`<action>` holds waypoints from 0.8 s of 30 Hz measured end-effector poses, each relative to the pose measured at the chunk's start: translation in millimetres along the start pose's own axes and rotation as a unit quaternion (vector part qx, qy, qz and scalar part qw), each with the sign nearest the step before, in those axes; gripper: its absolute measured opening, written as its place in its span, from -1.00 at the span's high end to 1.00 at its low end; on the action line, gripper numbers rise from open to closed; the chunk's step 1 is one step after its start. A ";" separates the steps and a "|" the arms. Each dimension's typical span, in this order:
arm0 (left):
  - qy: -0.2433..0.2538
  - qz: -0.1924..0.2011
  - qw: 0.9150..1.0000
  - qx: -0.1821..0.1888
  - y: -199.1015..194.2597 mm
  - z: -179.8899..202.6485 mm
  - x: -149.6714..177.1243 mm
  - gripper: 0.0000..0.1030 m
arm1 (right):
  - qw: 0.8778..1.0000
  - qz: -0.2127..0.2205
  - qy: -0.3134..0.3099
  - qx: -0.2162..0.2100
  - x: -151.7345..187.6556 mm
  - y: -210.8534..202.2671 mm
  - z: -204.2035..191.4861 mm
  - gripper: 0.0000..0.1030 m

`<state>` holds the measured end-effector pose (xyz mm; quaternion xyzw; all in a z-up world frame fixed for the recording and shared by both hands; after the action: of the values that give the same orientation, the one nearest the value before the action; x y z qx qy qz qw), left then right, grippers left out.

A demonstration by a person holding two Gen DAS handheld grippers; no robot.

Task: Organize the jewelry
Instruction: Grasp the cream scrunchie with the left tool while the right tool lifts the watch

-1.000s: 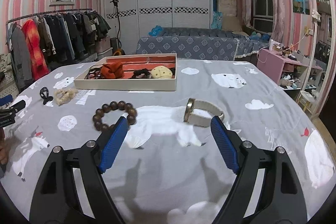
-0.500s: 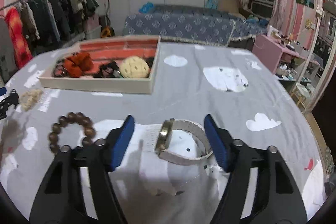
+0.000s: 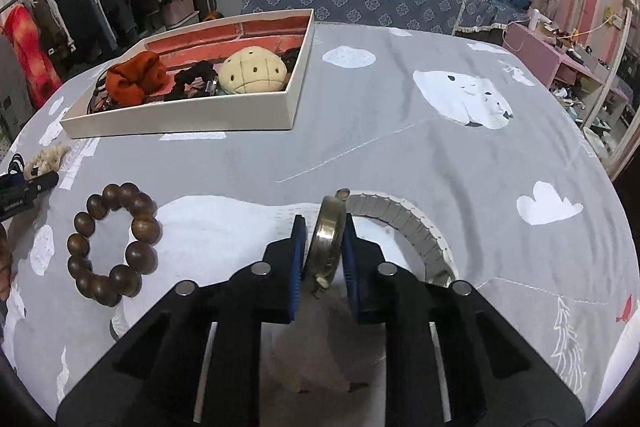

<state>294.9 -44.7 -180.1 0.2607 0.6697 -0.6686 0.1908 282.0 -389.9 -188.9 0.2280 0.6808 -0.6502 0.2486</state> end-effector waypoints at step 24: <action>0.003 0.194 0.981 -0.018 -164.5 -5.3 11.1 0.79 | 0.989 0.144 -0.009 -0.012 2.8 -129.7 -20.1 0.72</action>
<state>187.2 -33.5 -55.7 0.3839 0.6192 -0.6058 0.3196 196.8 -376.5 -89.9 0.3147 0.6465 -0.6012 0.3486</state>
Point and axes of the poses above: each gripper's, at about its wrist camera, not at the fingertips, and y roughly the way its jaws point, z to its right, x to its underside, the point moved 9 cm from there along y, roughly the way its jaws point, and after that the axes turned 2 degrees about -z, right-handed, at the moved point
